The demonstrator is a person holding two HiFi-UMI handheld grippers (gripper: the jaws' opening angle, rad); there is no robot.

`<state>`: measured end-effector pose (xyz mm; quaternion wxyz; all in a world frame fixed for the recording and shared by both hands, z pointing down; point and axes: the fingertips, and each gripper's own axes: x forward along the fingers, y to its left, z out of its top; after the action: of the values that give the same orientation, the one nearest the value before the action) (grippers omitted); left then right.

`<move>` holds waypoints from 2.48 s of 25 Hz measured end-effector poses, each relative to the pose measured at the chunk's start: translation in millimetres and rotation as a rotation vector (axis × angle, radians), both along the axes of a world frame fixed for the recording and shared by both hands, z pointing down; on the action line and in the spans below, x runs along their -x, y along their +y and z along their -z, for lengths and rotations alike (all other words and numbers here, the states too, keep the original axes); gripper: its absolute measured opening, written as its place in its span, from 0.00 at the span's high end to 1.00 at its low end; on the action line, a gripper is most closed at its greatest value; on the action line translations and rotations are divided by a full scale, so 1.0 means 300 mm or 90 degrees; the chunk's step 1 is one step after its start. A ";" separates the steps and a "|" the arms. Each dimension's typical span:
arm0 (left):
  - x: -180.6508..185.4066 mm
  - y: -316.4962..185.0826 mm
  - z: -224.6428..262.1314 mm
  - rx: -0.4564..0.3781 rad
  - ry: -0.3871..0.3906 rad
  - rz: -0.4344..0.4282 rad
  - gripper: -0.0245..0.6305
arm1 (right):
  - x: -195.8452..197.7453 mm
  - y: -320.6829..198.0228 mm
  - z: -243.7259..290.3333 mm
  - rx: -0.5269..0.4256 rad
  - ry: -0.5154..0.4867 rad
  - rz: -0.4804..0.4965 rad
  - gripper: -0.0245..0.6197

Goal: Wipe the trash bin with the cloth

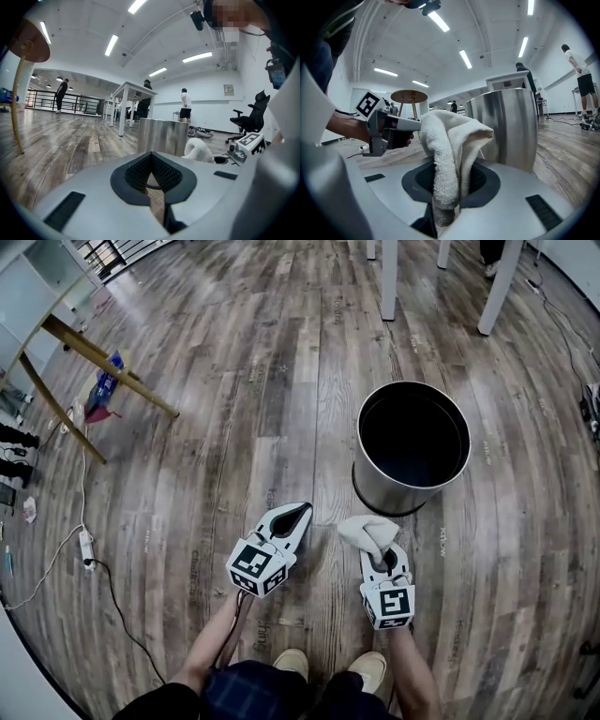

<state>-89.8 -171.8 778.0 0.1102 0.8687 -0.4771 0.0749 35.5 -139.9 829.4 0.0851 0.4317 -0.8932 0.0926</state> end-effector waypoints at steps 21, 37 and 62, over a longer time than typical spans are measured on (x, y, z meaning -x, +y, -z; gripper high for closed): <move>0.059 0.005 -0.064 0.024 0.011 0.031 0.97 | -0.148 -0.198 -0.081 0.006 0.041 -0.076 0.83; 0.076 0.030 -0.015 0.008 -0.002 0.031 0.97 | -0.613 -0.338 -0.242 0.087 0.043 -0.262 0.83; 0.062 0.046 -0.100 0.033 -0.017 0.018 0.97 | 0.109 -0.223 -0.317 0.109 0.097 0.002 0.83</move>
<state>-108.5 -158.1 808.1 0.1274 0.8577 -0.4885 0.0974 2.7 -206.8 924.6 0.1892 0.4274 -0.8736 0.1352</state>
